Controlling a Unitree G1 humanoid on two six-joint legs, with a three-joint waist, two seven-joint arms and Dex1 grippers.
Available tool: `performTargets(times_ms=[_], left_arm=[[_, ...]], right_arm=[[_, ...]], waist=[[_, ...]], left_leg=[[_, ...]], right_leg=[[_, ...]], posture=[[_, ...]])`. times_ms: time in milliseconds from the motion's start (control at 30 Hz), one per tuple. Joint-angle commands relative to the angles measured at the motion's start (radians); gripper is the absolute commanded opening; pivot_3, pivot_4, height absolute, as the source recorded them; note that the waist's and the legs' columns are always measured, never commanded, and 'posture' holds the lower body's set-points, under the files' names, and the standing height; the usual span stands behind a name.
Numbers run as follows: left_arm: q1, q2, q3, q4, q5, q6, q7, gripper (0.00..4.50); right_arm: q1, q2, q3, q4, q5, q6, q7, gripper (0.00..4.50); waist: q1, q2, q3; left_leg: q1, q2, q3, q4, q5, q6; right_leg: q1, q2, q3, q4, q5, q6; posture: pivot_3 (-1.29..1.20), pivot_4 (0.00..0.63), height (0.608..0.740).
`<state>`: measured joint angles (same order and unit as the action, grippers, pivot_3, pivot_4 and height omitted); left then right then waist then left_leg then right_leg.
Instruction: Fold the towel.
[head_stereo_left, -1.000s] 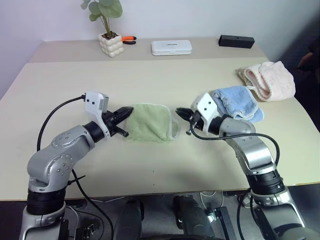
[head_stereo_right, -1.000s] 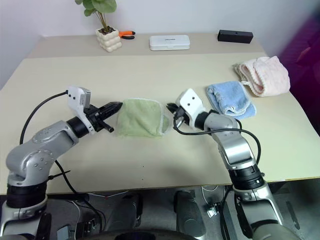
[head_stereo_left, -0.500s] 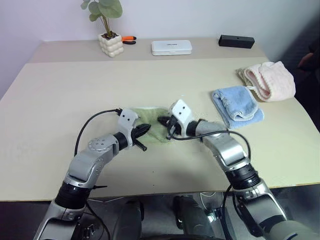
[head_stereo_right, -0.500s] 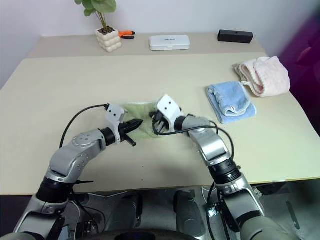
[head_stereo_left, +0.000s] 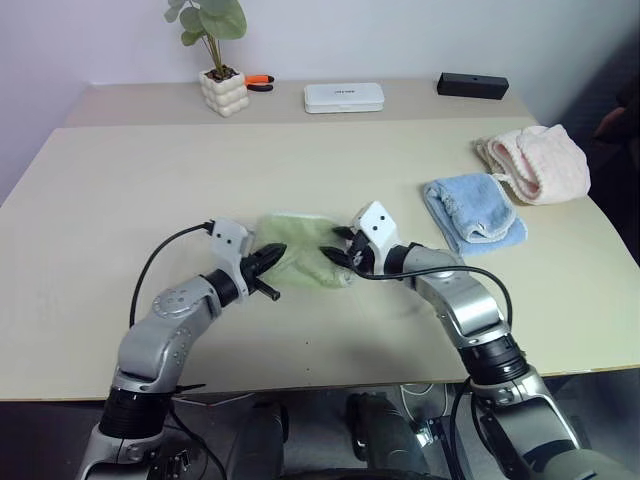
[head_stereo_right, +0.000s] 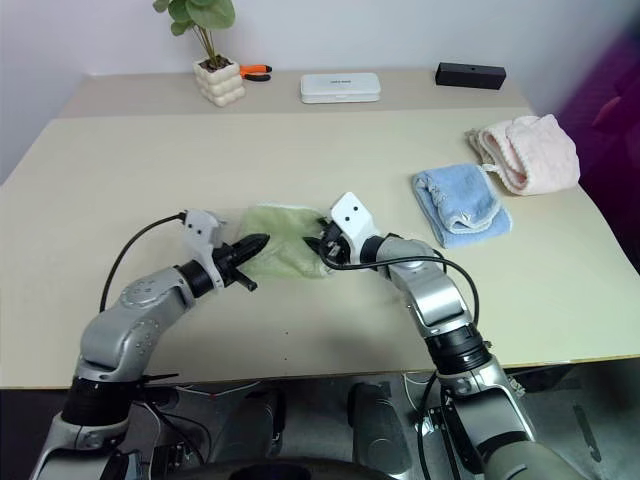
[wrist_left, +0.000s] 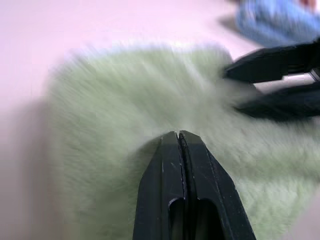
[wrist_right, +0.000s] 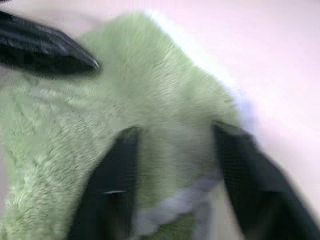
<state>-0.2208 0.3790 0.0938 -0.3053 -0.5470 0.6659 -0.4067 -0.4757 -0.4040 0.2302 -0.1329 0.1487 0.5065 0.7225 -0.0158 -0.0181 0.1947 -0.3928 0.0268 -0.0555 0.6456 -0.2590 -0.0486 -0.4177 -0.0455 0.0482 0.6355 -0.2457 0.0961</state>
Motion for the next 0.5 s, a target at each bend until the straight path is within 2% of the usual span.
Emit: performTargets(times_ms=[33, 67, 200, 333, 500], left_arm=[[-0.008, 0.019, 0.160, -0.026, -0.087, 0.073, 0.057, 1.75], [-0.003, 0.022, 0.174, -0.023, -0.101, 0.096, 0.063, 2.29], [0.015, 0.015, 0.209, 0.014, -0.170, 0.261, 0.116, 4.41], [-0.006, -0.037, 0.193, 0.021, -0.269, 0.370, 0.108, 4.41], [-0.054, -0.100, 0.155, 0.051, -0.310, 0.448, 0.129, 4.41]], right_arm=[[0.031, -0.083, 0.002, -0.152, 0.029, -0.041, 0.101, 4.31], [0.038, -0.094, 0.003, -0.168, 0.034, -0.038, 0.106, 4.50], [0.068, -0.120, 0.014, -0.216, 0.026, -0.057, 0.118, 4.50], [0.078, -0.115, 0.034, -0.208, -0.001, -0.087, 0.104, 4.50], [0.084, -0.112, 0.043, -0.190, -0.025, -0.115, 0.089, 4.50]], waist=[[-0.002, 0.000, 0.000], [-0.005, 0.000, 0.000], [-0.004, 0.000, 0.000], [0.003, -0.001, 0.000], [0.004, -0.001, 0.000]], left_leg=[[0.000, 0.000, 0.000, 0.000, 0.000, 0.001], [0.000, 0.000, -0.001, 0.000, -0.001, 0.001], [0.001, 0.000, -0.001, 0.000, -0.001, 0.002], [0.000, 0.000, -0.001, 0.001, -0.001, 0.002], [0.001, 0.000, -0.001, 0.001, -0.001, 0.001]], right_leg=[[0.000, 0.000, 0.000, 0.000, 0.000, 0.000], [0.000, 0.000, -0.001, 0.000, 0.000, 0.001], [0.000, 0.001, 0.000, 0.000, 0.000, 0.000], [0.001, 0.000, -0.001, 0.000, 0.000, 0.000], [0.003, 0.000, -0.001, -0.001, 0.000, 0.000]], posture=[[0.00, 0.150, 0.737], [0.00, 0.150, 0.737], [0.00, 0.150, 0.737], [0.00, 0.150, 0.737], [0.00, 0.150, 0.737]])
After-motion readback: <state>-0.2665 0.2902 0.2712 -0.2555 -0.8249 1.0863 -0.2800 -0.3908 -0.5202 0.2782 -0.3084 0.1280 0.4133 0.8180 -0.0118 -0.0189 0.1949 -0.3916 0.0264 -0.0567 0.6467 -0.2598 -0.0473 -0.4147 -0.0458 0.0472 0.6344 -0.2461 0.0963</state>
